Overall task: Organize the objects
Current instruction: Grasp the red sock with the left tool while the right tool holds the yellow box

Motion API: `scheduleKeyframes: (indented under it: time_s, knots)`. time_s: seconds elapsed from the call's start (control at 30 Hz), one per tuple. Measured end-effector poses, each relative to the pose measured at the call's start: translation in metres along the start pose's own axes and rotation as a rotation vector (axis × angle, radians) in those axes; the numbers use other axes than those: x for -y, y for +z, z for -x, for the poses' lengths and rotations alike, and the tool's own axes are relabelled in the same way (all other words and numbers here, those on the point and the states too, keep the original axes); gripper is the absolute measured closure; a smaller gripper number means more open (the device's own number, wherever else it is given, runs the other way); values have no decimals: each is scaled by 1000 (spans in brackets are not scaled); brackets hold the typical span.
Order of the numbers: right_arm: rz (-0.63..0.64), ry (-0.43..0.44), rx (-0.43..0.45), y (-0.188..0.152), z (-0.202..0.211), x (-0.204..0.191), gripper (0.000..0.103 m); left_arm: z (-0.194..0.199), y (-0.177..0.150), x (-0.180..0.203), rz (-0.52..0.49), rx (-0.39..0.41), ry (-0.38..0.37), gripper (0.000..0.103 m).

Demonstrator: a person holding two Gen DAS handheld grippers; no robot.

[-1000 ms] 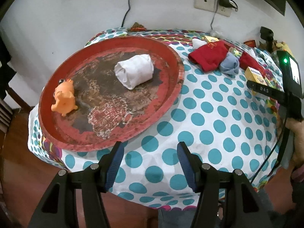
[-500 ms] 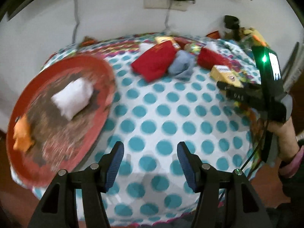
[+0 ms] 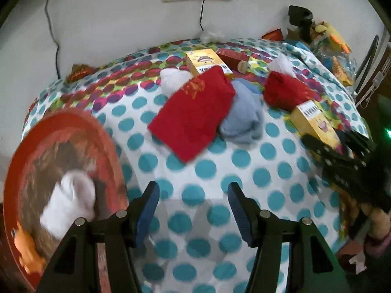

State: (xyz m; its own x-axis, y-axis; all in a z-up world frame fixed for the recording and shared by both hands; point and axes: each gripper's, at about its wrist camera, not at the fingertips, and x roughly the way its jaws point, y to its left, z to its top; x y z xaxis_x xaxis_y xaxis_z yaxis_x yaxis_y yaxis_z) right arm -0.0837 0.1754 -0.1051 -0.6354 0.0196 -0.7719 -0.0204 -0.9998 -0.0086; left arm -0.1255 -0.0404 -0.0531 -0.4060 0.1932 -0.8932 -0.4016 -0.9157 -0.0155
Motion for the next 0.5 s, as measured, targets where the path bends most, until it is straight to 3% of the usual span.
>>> scheduleKeyframes:
  time_s: [0.17, 0.3, 0.5]
  knots:
    - [0, 1, 0, 0, 0, 1, 53, -20, 26, -5, -19, -10, -56, 43]
    - [0, 4, -1, 0, 1, 1, 51, -34, 45, -5, -59, -26, -28, 43]
    - [6, 12, -5, 1, 0, -2, 48, -51, 73, -7, -80, -56, -67, 43]
